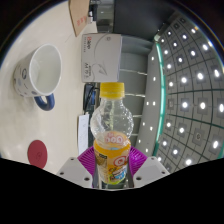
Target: Pour water
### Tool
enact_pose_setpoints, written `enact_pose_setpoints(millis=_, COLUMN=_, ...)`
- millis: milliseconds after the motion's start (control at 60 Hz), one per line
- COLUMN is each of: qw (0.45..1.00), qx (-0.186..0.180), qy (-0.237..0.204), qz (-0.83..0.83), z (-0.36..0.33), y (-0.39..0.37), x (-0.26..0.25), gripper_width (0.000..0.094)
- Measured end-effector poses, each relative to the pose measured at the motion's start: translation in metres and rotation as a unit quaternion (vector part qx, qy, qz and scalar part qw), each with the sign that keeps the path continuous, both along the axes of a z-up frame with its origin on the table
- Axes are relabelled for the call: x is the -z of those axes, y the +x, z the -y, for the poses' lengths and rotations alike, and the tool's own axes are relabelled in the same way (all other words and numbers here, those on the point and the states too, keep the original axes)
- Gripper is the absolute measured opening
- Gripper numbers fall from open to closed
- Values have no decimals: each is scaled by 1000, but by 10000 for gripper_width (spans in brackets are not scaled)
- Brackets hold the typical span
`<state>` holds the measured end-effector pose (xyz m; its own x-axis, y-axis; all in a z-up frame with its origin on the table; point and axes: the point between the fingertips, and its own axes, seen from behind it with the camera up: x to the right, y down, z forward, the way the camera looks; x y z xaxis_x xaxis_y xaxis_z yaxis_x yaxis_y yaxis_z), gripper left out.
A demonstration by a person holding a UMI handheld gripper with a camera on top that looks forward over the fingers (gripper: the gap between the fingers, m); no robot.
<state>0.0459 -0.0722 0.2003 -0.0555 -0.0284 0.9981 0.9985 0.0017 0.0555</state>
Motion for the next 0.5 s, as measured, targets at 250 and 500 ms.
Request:
enact_pose_setpoints(millis=250, qw=986, qx=-25, qy=6, qz=164, z=11, y=-41, x=29, gripper_width=408)
enact_pose_setpoints(millis=500, qw=996, qx=-18, qy=-23, qz=89, z=10, y=-36, x=26, gripper_width=410)
